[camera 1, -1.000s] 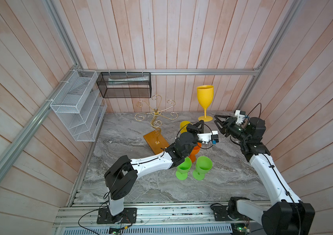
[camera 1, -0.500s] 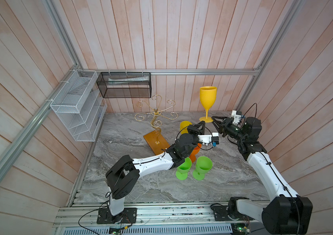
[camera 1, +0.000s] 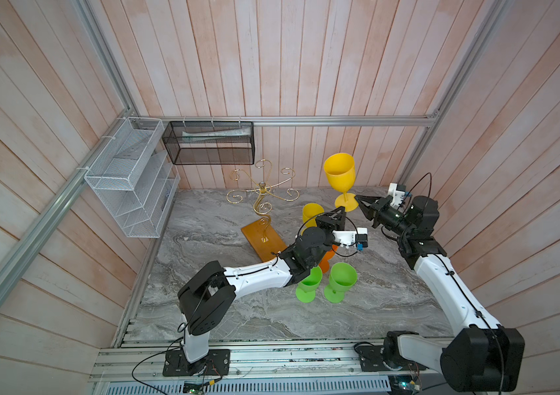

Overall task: Take the wine glass off the wine glass rack
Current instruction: Pick up the wine glass from the wine glass rack.

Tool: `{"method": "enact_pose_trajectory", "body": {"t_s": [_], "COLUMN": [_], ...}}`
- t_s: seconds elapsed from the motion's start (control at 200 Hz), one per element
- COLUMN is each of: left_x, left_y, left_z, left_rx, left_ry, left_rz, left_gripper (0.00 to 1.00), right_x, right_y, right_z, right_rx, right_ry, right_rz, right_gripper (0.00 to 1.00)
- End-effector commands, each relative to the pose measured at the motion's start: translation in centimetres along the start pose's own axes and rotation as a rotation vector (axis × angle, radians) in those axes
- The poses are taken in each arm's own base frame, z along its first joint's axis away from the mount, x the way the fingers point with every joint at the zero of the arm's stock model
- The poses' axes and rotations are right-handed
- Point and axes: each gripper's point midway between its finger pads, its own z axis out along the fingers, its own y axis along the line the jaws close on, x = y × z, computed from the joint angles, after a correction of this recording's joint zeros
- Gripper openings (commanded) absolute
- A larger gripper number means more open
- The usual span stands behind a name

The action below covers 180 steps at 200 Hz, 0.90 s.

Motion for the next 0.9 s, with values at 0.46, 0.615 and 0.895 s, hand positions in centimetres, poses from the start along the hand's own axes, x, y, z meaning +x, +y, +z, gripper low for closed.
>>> {"method": "enact_pose_trajectory", "body": {"t_s": [0.46, 0.615, 0.895], "left_x": [-2.1, -3.5, -4.3], "left_y": [5.6, 8.0, 12.5], "left_z": [-3.0, -4.7, -5.8], "left_rx": [0.109, 0.191, 0.339], "left_ry": [-0.037, -0.090, -0.182], "left_rz": [-0.307, -0.448, -0.721], "left_gripper": [0.72, 0.72, 0.64], "right_x": [-1.8, -2.6, -3.0], "right_y": [2.4, 2.4, 0.5], "right_z": [-1.3, -2.0, -3.2], "right_rx": [-0.050, -0.054, -0.052], "right_ry": [-0.128, -0.175, -0.210], "right_rz": [-0.074, -0.109, -0.130], "right_gripper": [0.00, 0.00, 0.00]}}
